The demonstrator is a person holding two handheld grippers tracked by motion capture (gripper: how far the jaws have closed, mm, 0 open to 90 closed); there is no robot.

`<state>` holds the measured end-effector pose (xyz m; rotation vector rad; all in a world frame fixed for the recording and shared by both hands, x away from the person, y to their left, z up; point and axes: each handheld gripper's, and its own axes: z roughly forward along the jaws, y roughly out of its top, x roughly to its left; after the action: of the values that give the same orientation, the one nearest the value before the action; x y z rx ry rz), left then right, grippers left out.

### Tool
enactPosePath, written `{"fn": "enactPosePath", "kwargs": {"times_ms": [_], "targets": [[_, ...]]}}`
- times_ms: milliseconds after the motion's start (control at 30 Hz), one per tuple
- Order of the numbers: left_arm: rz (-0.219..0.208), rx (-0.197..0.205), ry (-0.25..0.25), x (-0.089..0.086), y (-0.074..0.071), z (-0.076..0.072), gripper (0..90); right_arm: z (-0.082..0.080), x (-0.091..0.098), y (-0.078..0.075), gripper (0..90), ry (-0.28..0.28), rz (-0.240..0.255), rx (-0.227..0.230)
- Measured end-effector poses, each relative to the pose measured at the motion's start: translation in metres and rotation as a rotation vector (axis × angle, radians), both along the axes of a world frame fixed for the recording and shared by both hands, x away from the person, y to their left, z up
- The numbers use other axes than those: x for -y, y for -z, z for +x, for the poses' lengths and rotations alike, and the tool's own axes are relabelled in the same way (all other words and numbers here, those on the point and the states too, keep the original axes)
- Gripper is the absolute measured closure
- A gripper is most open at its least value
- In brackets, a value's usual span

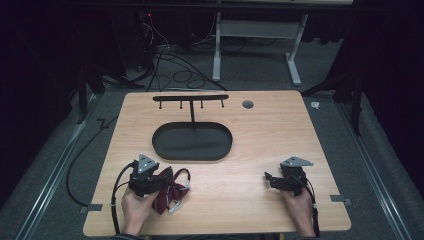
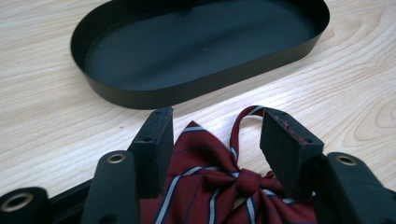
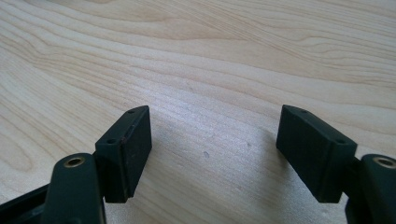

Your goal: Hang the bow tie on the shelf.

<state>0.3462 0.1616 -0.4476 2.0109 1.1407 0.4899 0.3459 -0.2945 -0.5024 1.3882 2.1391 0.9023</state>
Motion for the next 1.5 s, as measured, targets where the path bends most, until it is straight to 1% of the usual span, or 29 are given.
{"fn": "enactPosePath", "kwargs": {"times_ms": [200, 300, 400, 500, 567, 633, 767, 967, 1133, 1233, 1333, 1433, 1500], "targets": [[0.012, -0.012, 0.031, 0.013, 0.004, 0.007, 47.0, 0.000, 0.000, 0.000, 28.0, 0.000, 0.000, 0.000], [0.016, -0.030, 0.048, 0.019, 0.008, 0.012, 48.9, 0.000, 0.000, 0.000, 28.0, 0.000, 0.000, 0.000], [0.031, -0.047, 0.065, 0.025, 0.012, 0.018, 50.5, 0.000, 0.000, 0.000, 28.0, 0.000, 0.000, 0.000], [0.027, -0.061, 0.079, 0.028, 0.017, 0.023, 54.3, 0.000, 0.000, 0.000, 28.0, 0.000, 0.000, 0.000], [0.023, -0.066, 0.079, 0.030, 0.020, 0.026, 57.8, 0.000, 0.000, 0.000, 28.0, 0.000, 0.000, 0.000], [0.022, -0.083, 0.083, 0.032, 0.023, 0.029, 60.1, 0.000, 0.000, 0.000, 28.1, 0.000, 0.001, 0.000], [0.035, -0.099, 0.087, 0.035, 0.029, 0.034, 62.8, 0.000, 0.000, 0.000, 28.1, 0.000, 0.001, 0.000], [0.044, -0.125, 0.085, 0.038, 0.036, 0.040, 66.5, 0.000, 0.000, 0.000, 28.0, 0.000, 0.000, 0.000], [0.059, -0.143, 0.085, 0.039, 0.040, 0.043, 73.3, 0.000, 0.000, 0.000, 28.0, 0.000, 0.000, -0.002], [0.075, -0.147, 0.082, 0.041, 0.043, 0.044, 78.2, 0.000, 0.000, 0.000, 27.9, 0.000, 0.001, 0.000], [0.081, -0.148, 0.078, 0.041, 0.043, 0.045, 82.2, 0.000, 0.000, 0.000, 28.0, 0.000, 0.001, 0.000], [0.093, -0.139, 0.071, 0.042, 0.043, 0.045, 87.5, 0.000, 0.000, 0.000, 28.0, 0.000, 0.000, 0.000], [0.096, -0.139, 0.071, 0.042, 0.043, 0.045, 89.1, 0.000, 0.000, 0.000, 27.9, 0.000, 0.000, 0.000]]}}
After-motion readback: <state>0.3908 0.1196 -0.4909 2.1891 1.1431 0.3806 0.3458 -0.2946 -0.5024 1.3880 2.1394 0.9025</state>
